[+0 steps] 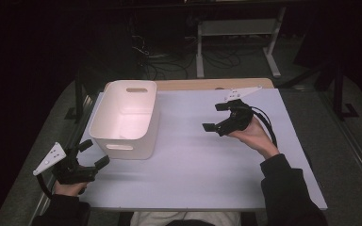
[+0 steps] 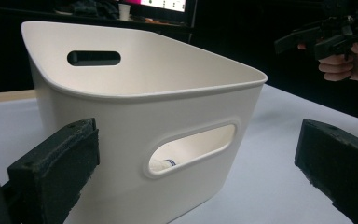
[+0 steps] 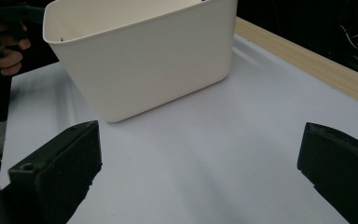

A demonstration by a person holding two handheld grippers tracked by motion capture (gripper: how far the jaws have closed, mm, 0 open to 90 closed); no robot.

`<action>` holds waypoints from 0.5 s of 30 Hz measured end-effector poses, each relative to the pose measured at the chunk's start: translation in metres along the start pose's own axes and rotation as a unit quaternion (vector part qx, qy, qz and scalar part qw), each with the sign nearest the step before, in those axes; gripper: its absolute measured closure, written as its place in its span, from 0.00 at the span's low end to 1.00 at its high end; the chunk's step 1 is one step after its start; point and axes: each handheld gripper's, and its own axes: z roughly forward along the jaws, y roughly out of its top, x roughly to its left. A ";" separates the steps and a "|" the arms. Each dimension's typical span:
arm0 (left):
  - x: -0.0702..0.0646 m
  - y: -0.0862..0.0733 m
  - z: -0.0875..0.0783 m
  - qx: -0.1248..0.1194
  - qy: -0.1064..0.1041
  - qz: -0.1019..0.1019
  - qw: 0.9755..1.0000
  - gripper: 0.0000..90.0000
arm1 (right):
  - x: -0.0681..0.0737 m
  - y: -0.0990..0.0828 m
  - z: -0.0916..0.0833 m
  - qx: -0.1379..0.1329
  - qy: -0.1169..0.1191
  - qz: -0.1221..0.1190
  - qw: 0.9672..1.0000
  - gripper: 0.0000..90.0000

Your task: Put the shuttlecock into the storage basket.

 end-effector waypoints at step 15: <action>0.000 0.000 0.000 0.001 -0.001 0.002 1.000 0.00 | -0.004 -0.026 -0.013 -0.010 -0.015 0.018 1.000 0.00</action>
